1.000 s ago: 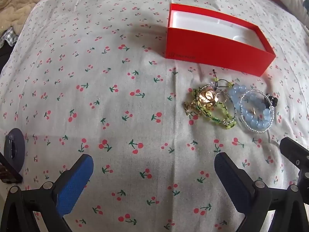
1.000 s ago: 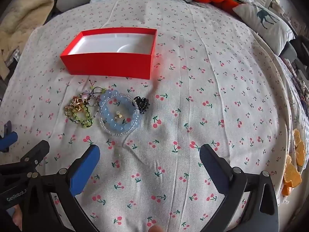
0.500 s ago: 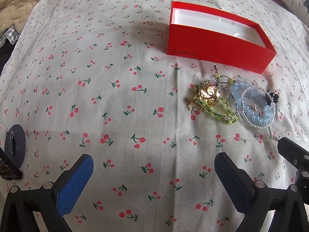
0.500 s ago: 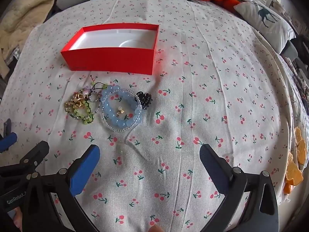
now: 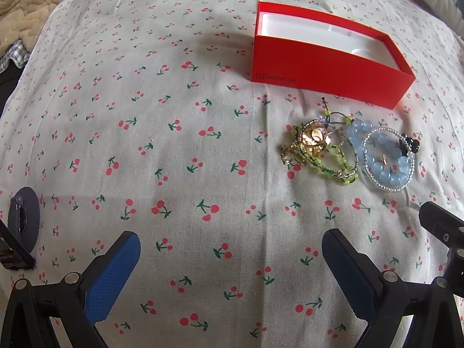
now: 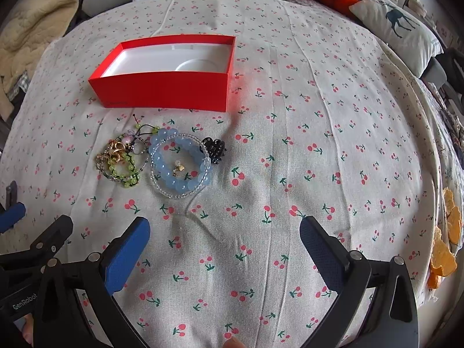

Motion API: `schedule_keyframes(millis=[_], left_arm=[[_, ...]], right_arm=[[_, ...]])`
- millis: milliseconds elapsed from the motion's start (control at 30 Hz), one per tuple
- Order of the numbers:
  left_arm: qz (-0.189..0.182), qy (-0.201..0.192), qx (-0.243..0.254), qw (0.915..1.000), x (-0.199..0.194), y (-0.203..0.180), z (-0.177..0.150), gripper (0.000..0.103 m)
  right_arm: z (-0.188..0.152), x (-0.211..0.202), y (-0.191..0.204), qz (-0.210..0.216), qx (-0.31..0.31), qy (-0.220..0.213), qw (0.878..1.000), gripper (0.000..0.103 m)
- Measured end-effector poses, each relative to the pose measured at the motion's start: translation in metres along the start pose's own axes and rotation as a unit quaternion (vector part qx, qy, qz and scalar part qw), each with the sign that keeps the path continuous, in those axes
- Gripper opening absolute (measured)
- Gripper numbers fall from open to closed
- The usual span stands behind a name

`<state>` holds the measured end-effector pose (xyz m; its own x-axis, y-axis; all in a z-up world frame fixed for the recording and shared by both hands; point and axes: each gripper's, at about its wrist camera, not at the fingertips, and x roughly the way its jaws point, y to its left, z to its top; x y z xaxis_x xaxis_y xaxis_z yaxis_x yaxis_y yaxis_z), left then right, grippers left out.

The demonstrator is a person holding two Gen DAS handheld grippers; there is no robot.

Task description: Organize jewelry

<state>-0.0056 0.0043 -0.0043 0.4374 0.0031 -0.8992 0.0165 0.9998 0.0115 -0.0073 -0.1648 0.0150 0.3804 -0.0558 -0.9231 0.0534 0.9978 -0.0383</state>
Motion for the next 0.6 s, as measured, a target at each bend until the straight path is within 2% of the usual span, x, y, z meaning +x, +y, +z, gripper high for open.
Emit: schedule_keyframes(millis=[600], left_arm=[[0.002, -0.003, 0.007, 1.0000, 0.0001, -0.0028, 0.0021, 0.103]], right_arm=[[0.0003, -0.0017, -0.0025, -0.003, 0.008, -0.003, 1.000, 0.103]])
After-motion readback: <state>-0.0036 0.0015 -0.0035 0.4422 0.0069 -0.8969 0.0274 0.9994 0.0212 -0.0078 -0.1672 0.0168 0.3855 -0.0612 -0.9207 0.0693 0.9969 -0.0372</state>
